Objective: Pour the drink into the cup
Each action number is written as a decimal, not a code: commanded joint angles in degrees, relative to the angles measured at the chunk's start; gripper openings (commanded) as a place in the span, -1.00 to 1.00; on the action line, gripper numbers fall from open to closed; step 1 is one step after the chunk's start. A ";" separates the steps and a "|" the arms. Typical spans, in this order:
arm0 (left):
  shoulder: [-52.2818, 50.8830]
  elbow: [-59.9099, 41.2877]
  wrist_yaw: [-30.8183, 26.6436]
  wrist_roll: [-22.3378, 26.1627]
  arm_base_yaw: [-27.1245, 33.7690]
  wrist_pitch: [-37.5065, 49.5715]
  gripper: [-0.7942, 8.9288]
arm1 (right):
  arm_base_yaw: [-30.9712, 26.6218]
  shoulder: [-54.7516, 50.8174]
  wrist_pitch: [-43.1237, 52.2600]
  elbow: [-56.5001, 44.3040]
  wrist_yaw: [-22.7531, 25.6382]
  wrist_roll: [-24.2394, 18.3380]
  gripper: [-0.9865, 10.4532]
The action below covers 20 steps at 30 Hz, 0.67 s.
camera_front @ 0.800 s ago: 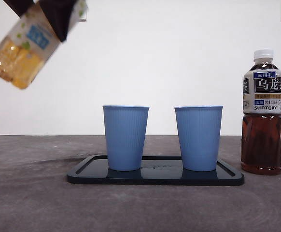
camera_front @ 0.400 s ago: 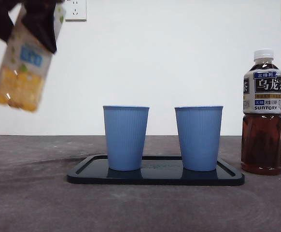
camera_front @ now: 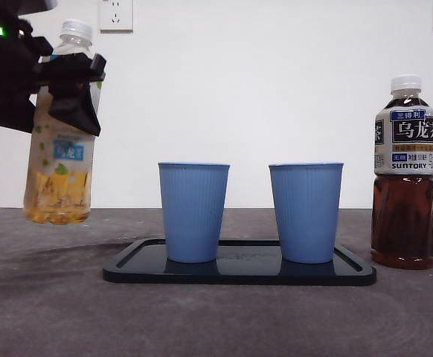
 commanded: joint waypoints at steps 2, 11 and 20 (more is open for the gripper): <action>2.38 -0.68 -0.22 -1.51 -0.04 8.31 -0.34 | 0.24 0.17 0.44 0.81 -0.04 0.81 0.04; 10.75 -1.18 -0.20 -1.99 0.02 16.20 -0.34 | 0.24 0.17 0.44 0.81 -0.02 0.81 0.04; 14.91 -1.18 -0.20 -3.19 0.02 16.94 -0.34 | 0.22 0.17 0.44 0.81 0.00 0.81 0.04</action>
